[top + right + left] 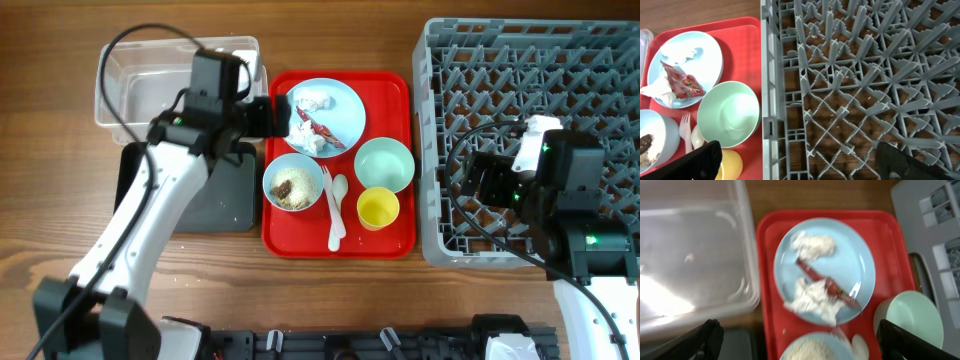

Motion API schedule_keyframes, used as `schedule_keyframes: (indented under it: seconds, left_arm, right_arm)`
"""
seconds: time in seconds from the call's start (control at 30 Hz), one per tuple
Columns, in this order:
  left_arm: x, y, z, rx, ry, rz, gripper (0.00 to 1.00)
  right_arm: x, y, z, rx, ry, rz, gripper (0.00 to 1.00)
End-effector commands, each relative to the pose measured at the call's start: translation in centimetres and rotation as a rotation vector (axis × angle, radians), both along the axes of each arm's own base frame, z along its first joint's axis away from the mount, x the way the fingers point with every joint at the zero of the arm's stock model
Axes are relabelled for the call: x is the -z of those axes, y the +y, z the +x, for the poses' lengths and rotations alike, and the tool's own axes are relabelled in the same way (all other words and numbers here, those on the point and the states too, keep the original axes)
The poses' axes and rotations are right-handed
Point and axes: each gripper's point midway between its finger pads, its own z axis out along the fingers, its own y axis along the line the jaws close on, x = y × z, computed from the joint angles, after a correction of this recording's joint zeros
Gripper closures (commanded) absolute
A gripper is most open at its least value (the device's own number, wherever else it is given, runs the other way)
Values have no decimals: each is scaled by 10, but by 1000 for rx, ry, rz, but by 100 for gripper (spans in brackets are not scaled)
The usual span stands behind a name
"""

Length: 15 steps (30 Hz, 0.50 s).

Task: Sort waste into correct bins and load items into the dishwasher rack
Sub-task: 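Reach the left gripper to the tissue on the light-blue plate and grasp it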

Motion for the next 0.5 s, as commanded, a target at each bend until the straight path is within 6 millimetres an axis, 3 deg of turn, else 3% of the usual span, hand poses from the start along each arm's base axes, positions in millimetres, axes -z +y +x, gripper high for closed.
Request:
schedule_keyframes:
  seconds: [0.0, 0.27, 0.47]
  left_arm:
    - [-9, -28, 21, 104, -69, 23, 0]
    - [25, -50, 28, 148, -30, 36, 1]
    - [81, -76, 21, 207, 77, 72, 8]
  right_arm:
    - [-10, 2, 3, -20, -25, -4, 0]
    - [-10, 2, 3, -20, -24, -4, 0]
    - [-10, 2, 3, -20, -24, -4, 0]
